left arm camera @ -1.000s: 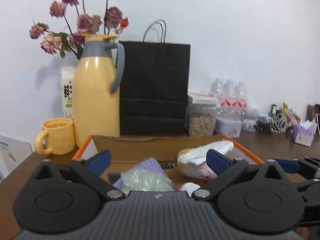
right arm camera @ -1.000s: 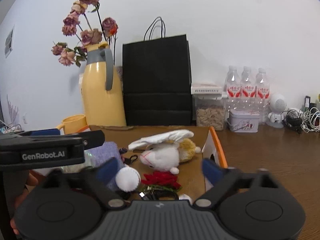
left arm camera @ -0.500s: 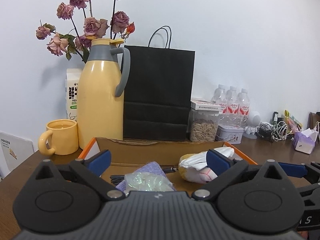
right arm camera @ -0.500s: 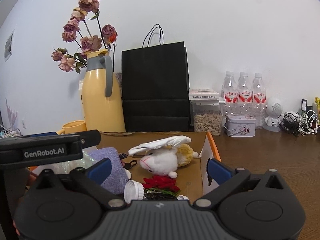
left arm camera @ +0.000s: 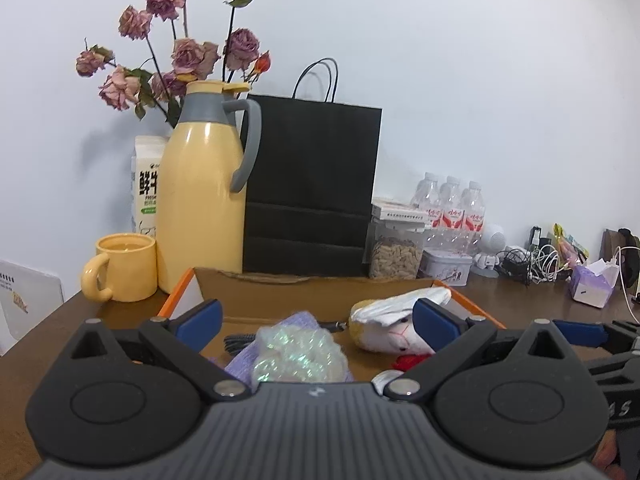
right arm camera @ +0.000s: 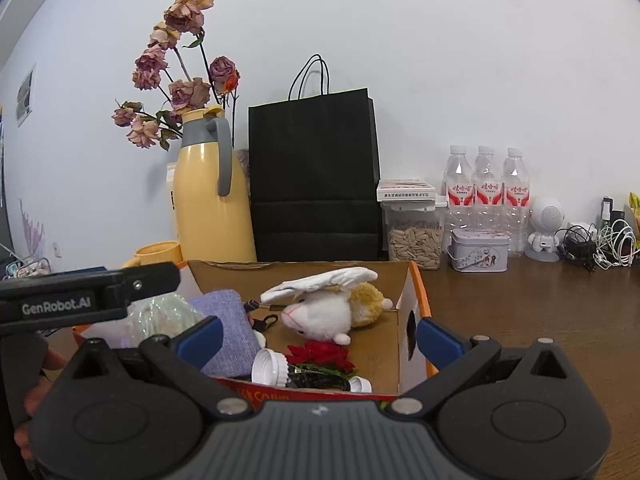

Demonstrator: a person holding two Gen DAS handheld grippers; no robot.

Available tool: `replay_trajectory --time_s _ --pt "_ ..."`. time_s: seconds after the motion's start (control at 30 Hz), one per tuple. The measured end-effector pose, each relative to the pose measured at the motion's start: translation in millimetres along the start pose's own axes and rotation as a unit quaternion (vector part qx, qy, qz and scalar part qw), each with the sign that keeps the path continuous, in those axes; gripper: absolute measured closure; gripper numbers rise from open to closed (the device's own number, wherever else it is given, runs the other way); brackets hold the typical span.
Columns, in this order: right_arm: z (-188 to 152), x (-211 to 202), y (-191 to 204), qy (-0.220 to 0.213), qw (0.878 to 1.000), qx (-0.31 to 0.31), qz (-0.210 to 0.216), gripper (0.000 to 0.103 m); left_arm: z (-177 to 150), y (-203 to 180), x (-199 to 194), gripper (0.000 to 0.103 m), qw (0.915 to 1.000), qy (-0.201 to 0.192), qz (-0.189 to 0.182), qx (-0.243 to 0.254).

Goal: Organize objects
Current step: 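Lift both open tools out of the box back toward the table, then grasp a white bottle cap on the table with the right tool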

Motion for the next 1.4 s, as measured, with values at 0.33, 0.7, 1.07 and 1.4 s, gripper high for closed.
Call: replay_trajectory --time_s 0.33,0.7,1.07,1.4 --pt "-13 -19 -6 0.022 1.000 -0.009 0.004 0.000 -6 16 -14 0.000 0.9990 0.044 0.001 -0.009" --pt "-35 -35 -4 0.069 0.997 -0.024 0.010 0.000 -20 23 -36 0.000 0.9969 0.077 0.014 0.008" --pt "-70 -31 -1 0.145 0.988 -0.047 0.028 0.019 -44 30 -47 0.000 0.9909 0.133 0.018 0.008" --pt "-79 -6 27 0.183 0.978 -0.083 0.055 0.055 -57 24 -40 0.000 0.9874 0.158 -0.004 0.009"
Point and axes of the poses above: each gripper's, at about its wrist camera, not at the fingertips, and x roughly the way its jaws point, y to its left, z to its top, the point moved 6 cm from there along x, roughly the way its jaws point, and after that the axes turned 9 degrees about y, right-handed, at the moved point
